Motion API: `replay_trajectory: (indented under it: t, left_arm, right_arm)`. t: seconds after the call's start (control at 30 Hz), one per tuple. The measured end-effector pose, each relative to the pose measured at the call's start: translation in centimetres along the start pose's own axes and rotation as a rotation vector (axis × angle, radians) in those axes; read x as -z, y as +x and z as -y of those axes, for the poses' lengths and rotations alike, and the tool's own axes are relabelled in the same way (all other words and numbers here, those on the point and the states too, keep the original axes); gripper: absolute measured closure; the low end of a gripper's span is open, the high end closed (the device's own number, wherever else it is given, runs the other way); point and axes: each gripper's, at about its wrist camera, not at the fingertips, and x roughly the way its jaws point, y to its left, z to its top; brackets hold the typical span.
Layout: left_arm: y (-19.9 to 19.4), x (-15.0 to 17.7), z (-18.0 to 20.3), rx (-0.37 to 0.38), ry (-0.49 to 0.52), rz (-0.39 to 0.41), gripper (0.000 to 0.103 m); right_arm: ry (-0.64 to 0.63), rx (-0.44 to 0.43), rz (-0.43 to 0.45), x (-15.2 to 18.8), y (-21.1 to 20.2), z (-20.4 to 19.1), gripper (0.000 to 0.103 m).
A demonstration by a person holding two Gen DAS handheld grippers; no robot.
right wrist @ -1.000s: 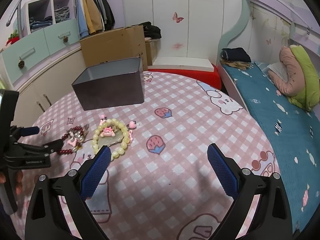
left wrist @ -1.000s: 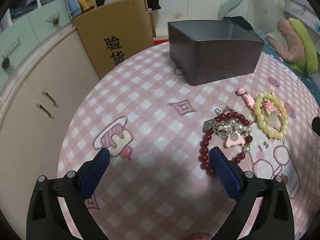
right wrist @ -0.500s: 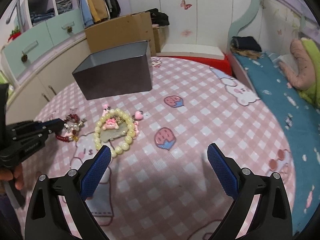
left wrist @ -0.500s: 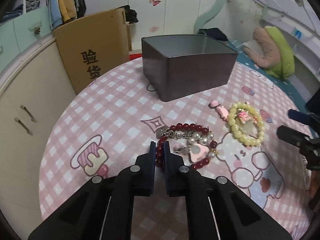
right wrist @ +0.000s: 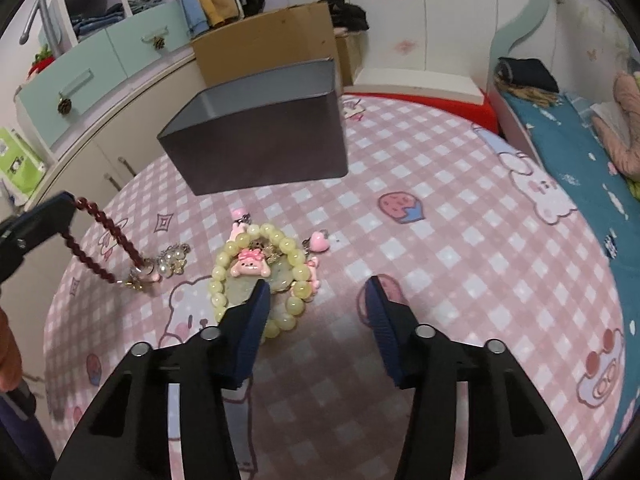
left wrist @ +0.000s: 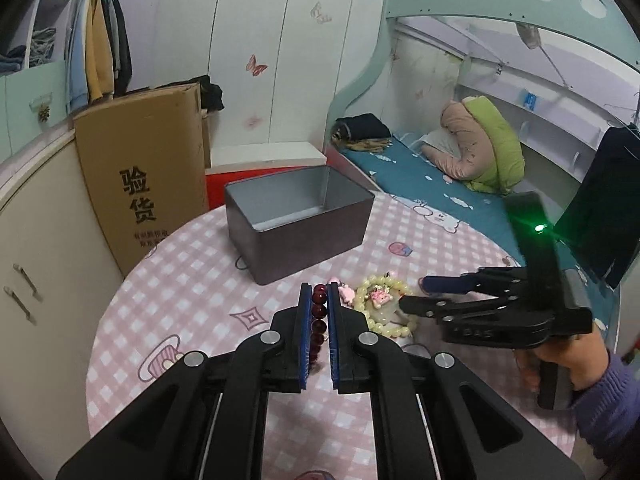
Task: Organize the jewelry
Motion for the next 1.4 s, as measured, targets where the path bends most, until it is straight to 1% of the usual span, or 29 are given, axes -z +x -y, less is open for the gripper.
replay_trajectory:
  t: [0.1,0.23,0.27,0.3,0.33,0.43,0.57,0.7,0.9,0.97,1.03,1.17,1.2,1.27,1.4]
  left_arm:
    - [-0.4,-0.1,0.0,0.009,-0.009,0.003,0.097]
    - [-0.5,-0.1,0.0,0.014,-0.007,-0.002,0.097]
    - [-0.5,0.0,0.1,0.016,-0.006,-0.001,0.097]
    - [-0.6,-0.1,0.1,0.014,-0.006,0.000,0.097]
    - [-0.6,-0.1,0.1,0.012,-0.007,0.001,0.097]
    - [-1.1,-0.4,0.3,0.013,0.000,0.005,0.097]
    - [-1.7,-1.0,0.3,0.034,0.007,0.012,0.097]
    - [-2.5,-2.2,0.5,0.057,0.017,0.032,0.097]
    - [-3.2,-4.5,1.2,0.091,0.045,0.063,0.097]
    - [-3.2,-5.5,1.4,0.104,0.056,0.066,0.097]
    - [-2.8,-6.2,1.5,0.115,0.058,0.058,0.097]
    - [-2.3,-5.9,1.8,0.127,0.059,0.045,0.097]
    - [-2.1,-5.6,1.8,0.135,0.059,0.039,0.097]
    - [-1.8,-5.2,1.9,0.139,0.061,0.026,0.097]
    - [-1.2,-4.7,2.0,0.143,0.063,0.006,0.097]
  right_arm:
    - [0.001,0.003,-0.003,-0.2,0.2,0.1,0.065]
    - [-0.006,-0.006,-0.016,-0.6,0.4,0.1,0.072]
    - [-0.018,-0.002,-0.018,-0.7,0.5,-0.1,0.075]
    - [-0.027,-0.004,-0.019,-0.7,0.6,-0.2,0.082]
    - [-0.037,-0.013,-0.020,-0.7,0.7,-0.5,0.087]
    - [-0.068,0.014,0.003,-0.6,0.2,-1.4,0.088]
    - [-0.067,-0.007,0.068,-1.0,-2.3,-1.9,0.091]
    - [-0.096,-0.012,0.122,-1.9,-5.0,-2.8,0.091]
    - [-0.125,-0.012,0.170,-3.4,-7.7,-3.5,0.091]
    - [-0.111,-0.049,0.162,-4.0,-8.0,-3.3,0.091]
    - [-0.093,-0.076,0.146,-4.0,-7.8,-3.1,0.091]
    - [-0.025,-0.159,0.066,-3.1,-6.2,-1.7,0.091]
    - [-0.007,-0.160,0.035,-2.5,-5.5,-1.1,0.091]
    - [0.019,-0.147,0.006,-1.7,-4.4,-0.2,0.091]
    - [0.061,-0.084,-0.037,-0.3,-2.8,2.4,0.091]
